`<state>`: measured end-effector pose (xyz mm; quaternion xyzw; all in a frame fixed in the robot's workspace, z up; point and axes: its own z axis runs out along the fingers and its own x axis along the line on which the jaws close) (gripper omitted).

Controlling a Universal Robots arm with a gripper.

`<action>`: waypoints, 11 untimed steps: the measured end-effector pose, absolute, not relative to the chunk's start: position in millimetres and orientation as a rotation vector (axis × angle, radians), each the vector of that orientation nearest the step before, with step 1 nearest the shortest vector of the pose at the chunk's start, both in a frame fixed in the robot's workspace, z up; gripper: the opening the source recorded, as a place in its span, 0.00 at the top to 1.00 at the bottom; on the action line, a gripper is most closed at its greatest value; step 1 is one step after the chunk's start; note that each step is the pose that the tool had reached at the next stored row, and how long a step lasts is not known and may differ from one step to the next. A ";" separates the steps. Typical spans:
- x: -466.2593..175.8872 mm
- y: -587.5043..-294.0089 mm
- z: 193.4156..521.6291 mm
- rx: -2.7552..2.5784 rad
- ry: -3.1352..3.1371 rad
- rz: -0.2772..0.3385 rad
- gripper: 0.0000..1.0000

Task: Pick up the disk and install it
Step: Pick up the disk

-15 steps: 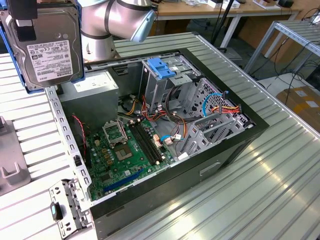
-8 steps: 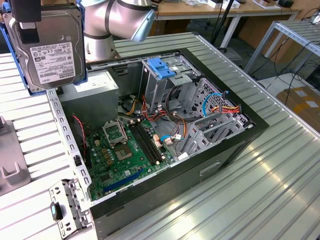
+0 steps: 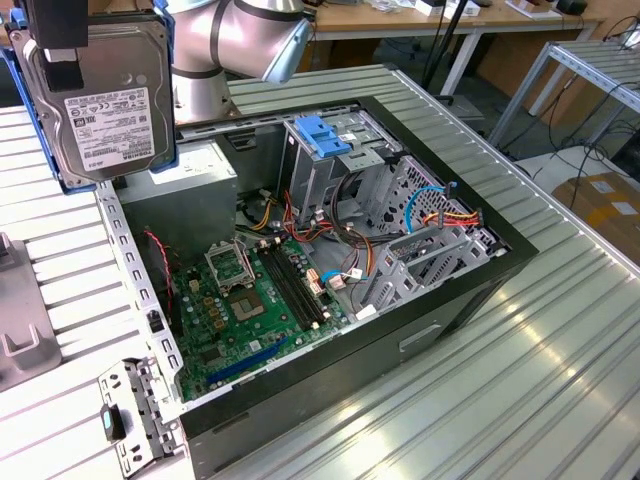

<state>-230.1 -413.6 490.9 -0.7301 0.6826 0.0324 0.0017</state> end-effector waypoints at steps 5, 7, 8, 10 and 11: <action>-229.2 -417.1 490.7 -2.291 2.142 0.102 0.63; -228.9 -418.4 490.6 -2.291 2.142 0.102 0.63; -228.8 -418.9 490.6 -2.291 2.142 0.102 0.63; -228.6 -420.2 490.5 -2.291 2.142 0.102 0.63; -228.5 -421.1 490.5 -2.291 2.142 0.102 0.63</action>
